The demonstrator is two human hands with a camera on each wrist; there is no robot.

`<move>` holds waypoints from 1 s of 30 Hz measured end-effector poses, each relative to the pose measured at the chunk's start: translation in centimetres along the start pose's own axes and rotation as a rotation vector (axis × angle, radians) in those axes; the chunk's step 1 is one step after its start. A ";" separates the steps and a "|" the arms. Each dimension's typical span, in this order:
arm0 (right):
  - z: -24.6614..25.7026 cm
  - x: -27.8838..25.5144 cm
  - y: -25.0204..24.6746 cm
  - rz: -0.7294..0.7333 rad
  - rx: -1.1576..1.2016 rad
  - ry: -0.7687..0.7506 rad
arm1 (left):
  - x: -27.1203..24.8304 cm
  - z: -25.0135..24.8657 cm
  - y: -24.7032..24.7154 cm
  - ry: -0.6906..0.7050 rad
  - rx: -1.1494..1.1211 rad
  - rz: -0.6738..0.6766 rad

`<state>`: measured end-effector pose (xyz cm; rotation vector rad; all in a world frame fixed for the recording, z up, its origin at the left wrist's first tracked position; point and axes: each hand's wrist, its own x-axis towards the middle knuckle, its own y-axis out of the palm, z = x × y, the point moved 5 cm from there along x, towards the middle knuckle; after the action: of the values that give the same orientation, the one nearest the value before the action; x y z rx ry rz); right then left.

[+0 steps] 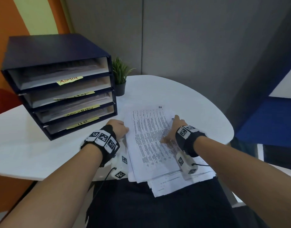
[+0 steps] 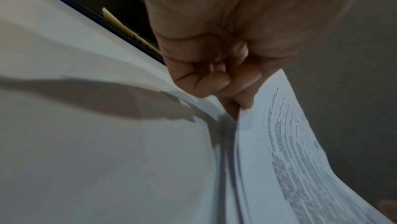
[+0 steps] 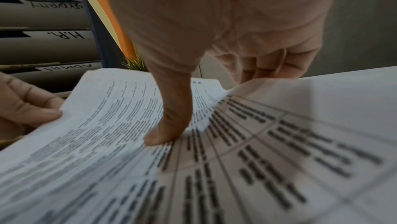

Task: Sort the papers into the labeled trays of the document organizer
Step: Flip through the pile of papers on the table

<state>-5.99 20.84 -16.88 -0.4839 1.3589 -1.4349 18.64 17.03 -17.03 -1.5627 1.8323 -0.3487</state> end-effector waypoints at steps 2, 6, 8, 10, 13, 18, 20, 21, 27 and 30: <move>0.2 -0.1 -0.1 0.015 0.007 -0.020 | 0.2 0.3 -0.2 -0.013 -0.030 -0.010; 0.4 -0.3 -0.4 0.040 -0.006 -0.054 | 0.4 1.1 -0.5 -0.057 -0.102 -0.001; 0.4 -0.1 -0.2 0.034 -0.010 -0.058 | 0.1 1.4 -0.9 -0.082 -0.143 0.003; 0.4 -0.1 -0.2 0.024 -0.014 -0.056 | 0.1 1.6 -1.1 -0.090 -0.192 0.004; 0.3 0.0 -0.2 0.002 -0.024 -0.058 | 0.1 1.7 -0.8 -0.077 -0.238 0.033; 1.1 0.0 -0.2 -0.139 -0.042 -0.127 | -0.5 0.8 -0.1 -0.008 -0.181 0.116; 1.5 -0.1 0.0 -0.167 -0.071 -0.160 | -0.7 0.7 -0.1 0.006 -0.137 0.114; 1.6 -0.1 0.0 -0.169 -0.084 -0.171 | -0.7 0.6 0.0 0.008 -0.119 0.113; 1.6 0.1 0.0 -0.138 -0.108 -0.157 | -1.0 1.2 -0.2 -0.021 -0.077 0.122; 1.4 0.1 0.0 -0.126 -0.100 -0.143 | -0.9 1.4 -0.2 -0.025 -0.055 0.136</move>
<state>-4.87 20.13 -16.52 -0.7347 1.3083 -1.4099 19.77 18.12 -17.63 -1.4623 1.9315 -0.2162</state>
